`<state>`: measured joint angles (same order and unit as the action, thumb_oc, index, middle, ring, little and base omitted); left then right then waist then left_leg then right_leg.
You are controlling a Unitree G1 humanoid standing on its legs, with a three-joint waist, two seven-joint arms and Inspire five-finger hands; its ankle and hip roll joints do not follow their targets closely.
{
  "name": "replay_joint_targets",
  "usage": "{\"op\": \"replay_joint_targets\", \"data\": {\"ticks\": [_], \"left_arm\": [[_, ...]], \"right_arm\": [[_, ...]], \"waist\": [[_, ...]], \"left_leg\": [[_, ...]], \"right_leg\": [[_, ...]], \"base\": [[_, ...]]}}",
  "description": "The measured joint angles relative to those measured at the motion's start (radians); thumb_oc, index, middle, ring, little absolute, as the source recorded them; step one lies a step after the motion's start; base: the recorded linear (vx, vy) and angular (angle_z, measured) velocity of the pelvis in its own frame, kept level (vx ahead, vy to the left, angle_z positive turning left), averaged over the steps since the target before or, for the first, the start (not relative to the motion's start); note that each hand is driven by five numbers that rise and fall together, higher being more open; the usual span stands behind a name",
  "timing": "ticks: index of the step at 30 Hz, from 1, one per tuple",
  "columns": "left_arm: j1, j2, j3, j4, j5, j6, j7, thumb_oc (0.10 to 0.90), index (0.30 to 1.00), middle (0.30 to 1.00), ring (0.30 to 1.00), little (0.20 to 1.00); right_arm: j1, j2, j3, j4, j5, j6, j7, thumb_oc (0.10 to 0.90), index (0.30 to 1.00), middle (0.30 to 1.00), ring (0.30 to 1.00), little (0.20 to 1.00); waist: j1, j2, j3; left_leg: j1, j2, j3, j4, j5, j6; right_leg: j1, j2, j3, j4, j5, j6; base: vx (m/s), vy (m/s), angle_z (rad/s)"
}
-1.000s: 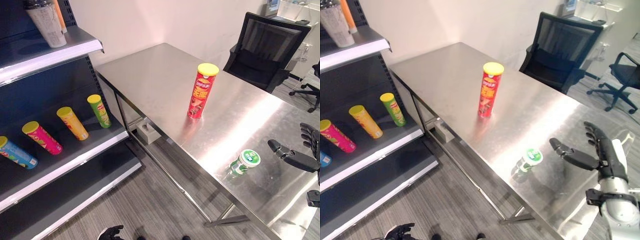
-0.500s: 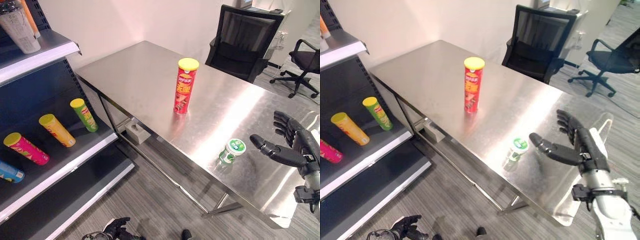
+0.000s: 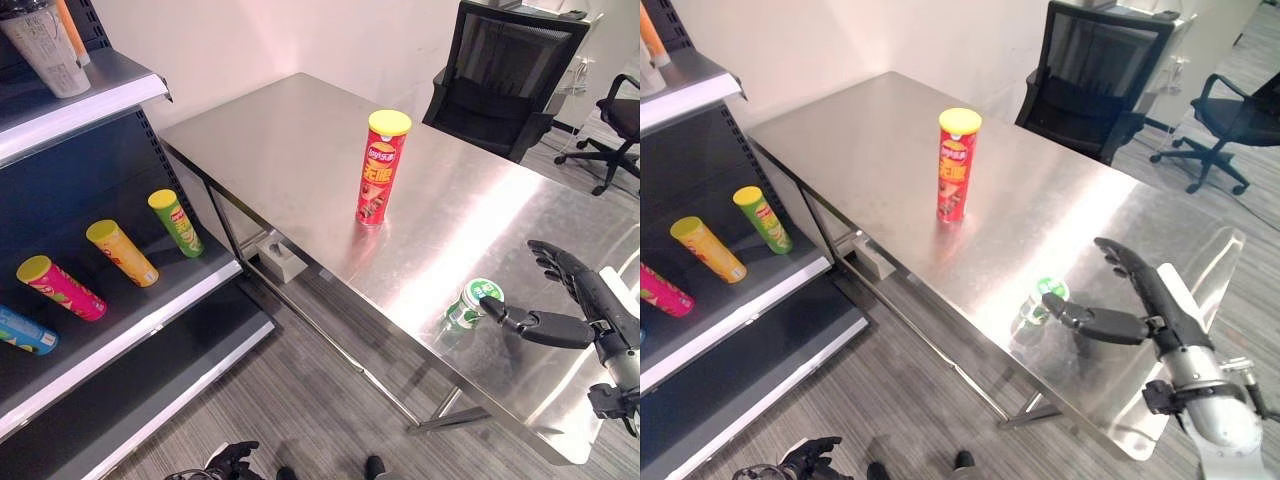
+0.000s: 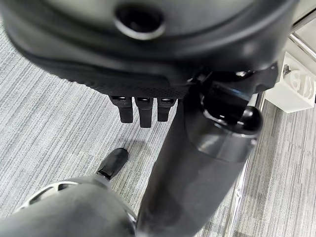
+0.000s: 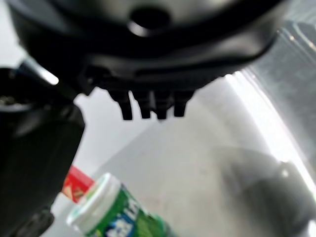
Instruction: Put the goods on the table back onto the shelves and tidy them up.
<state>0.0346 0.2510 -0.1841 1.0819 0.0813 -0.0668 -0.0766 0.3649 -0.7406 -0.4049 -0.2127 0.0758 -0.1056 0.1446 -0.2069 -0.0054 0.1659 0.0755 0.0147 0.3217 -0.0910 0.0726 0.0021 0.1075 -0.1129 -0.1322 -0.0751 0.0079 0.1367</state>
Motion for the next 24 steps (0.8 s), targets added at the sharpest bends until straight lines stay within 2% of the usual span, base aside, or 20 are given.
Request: {"op": "replay_joint_targets", "data": {"ticks": [6,10,14,19,20,21,24], "left_arm": [[-0.006,-0.001,-0.003,-0.001,0.000,-0.014,0.000,0.800,0.900,0.900,0.900,0.900],[-0.006,-0.001,-0.001,-0.001,0.021,-0.016,0.000,0.800,0.900,0.900,0.900,0.900],[-0.007,-0.001,-0.003,-0.001,0.039,-0.016,-0.001,0.800,0.900,0.900,0.900,0.900],[-0.009,-0.001,-0.004,0.000,0.039,-0.016,0.000,0.800,0.900,0.900,0.900,0.900],[-0.013,-0.001,-0.004,0.000,0.039,-0.016,0.000,0.800,0.900,0.900,0.900,0.900],[-0.015,-0.001,-0.004,0.001,0.039,-0.016,0.001,0.800,0.900,0.900,0.900,0.900],[-0.023,-0.001,-0.011,0.002,0.040,-0.016,0.001,0.800,0.900,0.900,0.900,0.900]], "right_arm": [[-0.001,-0.001,0.000,-0.035,-0.017,0.000,0.000,0.800,0.900,0.900,0.900,0.900],[0.039,-0.034,0.000,-0.127,-0.081,-0.015,0.008,0.800,0.900,0.900,0.900,0.900],[0.039,-0.036,0.000,-0.128,-0.122,-0.020,0.007,0.800,0.900,0.900,0.900,0.900],[0.040,-0.057,0.010,-0.117,-0.209,-0.022,0.004,0.800,0.900,0.900,0.900,0.900],[0.076,-0.103,0.010,-0.117,-0.274,-0.033,-0.001,0.800,0.900,0.900,0.900,0.900],[0.099,-0.116,0.012,-0.116,-0.318,-0.049,-0.011,0.800,0.900,0.900,0.900,0.900],[0.120,-0.116,0.019,-0.117,-0.349,-0.060,-0.023,0.800,0.900,0.900,0.900,0.900]], "waist": [[-0.001,0.000,0.001],[-0.001,-0.004,0.003],[0.000,-0.010,0.007],[-0.001,-0.012,0.008],[-0.001,-0.012,0.008],[0.000,-0.013,0.008],[-0.002,-0.017,0.010]], "left_leg": [[0.006,0.000,0.000,0.000,0.000,0.000],[0.008,0.001,0.000,0.000,0.000,0.000],[0.008,0.000,-0.002,0.000,0.000,0.000],[0.008,0.000,-0.003,0.000,0.000,0.000],[0.008,0.000,-0.004,0.000,0.000,0.000],[0.009,0.001,-0.005,0.000,0.000,0.000],[0.009,0.001,-0.005,0.000,0.000,0.000]], "right_leg": [[0.006,0.000,0.000,-0.002,0.000,0.000],[0.011,0.001,-0.001,-0.004,0.000,0.000],[0.011,0.000,-0.002,-0.004,0.000,0.000],[0.012,0.000,-0.002,-0.004,0.000,0.000],[0.014,0.000,-0.004,-0.005,0.000,0.000],[0.015,0.001,-0.004,-0.005,0.000,0.000],[0.017,0.002,-0.004,-0.008,0.000,0.000]], "base": [[0.00,0.000,0.00],[0.00,0.000,0.00],[0.00,0.000,0.00],[0.00,0.000,0.00],[0.02,-0.031,0.03],[0.02,-0.036,0.03],[0.01,-0.040,0.00]]}}
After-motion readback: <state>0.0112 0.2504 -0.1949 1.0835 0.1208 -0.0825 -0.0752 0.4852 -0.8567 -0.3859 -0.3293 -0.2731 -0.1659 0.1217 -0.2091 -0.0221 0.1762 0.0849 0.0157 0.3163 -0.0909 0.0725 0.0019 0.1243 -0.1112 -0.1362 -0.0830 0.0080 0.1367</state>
